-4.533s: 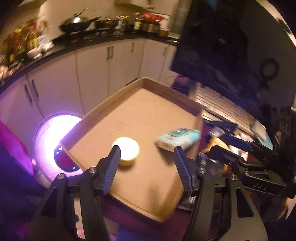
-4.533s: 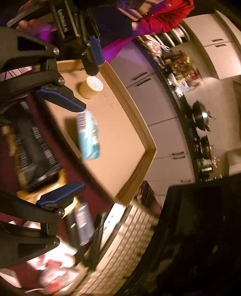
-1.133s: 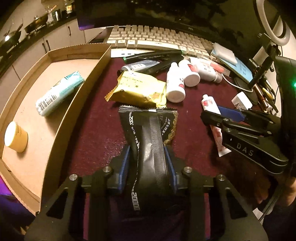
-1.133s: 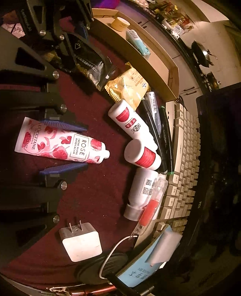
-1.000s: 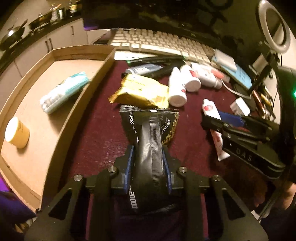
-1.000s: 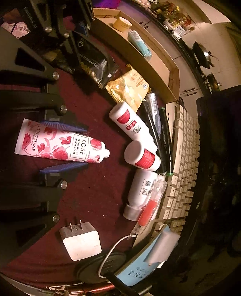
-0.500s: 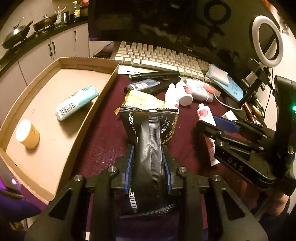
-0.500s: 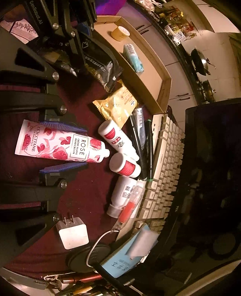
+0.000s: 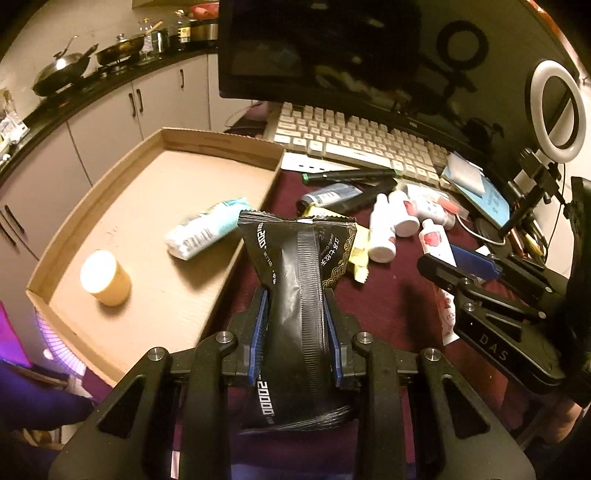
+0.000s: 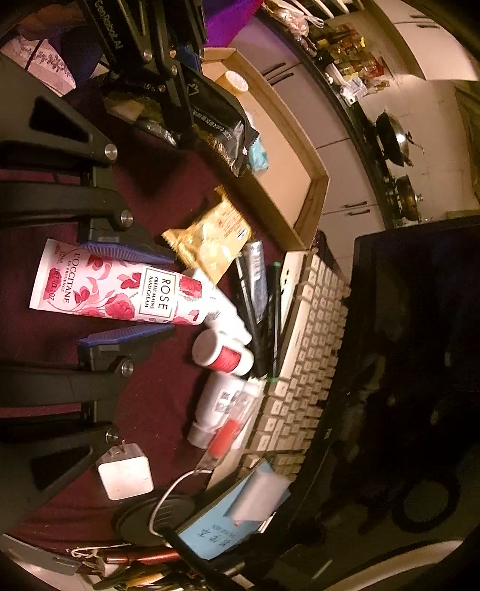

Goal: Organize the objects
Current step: 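Carry the black bag and pink tube over the cardboard tray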

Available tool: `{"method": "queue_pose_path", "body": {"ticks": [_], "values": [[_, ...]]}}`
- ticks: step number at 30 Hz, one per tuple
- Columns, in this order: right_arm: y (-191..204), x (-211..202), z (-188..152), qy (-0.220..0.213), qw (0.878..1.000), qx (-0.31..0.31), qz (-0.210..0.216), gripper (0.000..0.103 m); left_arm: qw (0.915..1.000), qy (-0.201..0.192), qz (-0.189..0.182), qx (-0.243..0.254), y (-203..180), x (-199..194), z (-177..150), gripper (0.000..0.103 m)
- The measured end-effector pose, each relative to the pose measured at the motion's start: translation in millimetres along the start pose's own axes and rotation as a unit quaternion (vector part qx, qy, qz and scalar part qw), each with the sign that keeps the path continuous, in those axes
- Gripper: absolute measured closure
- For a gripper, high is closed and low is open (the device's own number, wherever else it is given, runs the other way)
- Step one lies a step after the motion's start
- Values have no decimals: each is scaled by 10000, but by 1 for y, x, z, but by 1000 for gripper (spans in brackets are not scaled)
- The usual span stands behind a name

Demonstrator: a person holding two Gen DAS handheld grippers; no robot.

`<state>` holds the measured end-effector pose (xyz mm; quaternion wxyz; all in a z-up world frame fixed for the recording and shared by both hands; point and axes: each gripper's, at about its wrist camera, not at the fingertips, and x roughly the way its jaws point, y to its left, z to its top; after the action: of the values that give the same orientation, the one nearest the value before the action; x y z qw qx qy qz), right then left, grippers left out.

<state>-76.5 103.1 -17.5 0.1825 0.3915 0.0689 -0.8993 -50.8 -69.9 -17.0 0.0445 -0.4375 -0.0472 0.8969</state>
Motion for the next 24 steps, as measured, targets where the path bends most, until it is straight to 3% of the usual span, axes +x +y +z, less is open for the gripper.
{"method": "queue_pose_path", "body": {"ticks": [12,24], "values": [[29,4,17,-95,9994,-229,248,71,9994,-181,262,-126,23,-12,7,76],[54,24,48,-62,9966,-338,743,71,9956,-340,479,-731,83,-20,23,76]]}}
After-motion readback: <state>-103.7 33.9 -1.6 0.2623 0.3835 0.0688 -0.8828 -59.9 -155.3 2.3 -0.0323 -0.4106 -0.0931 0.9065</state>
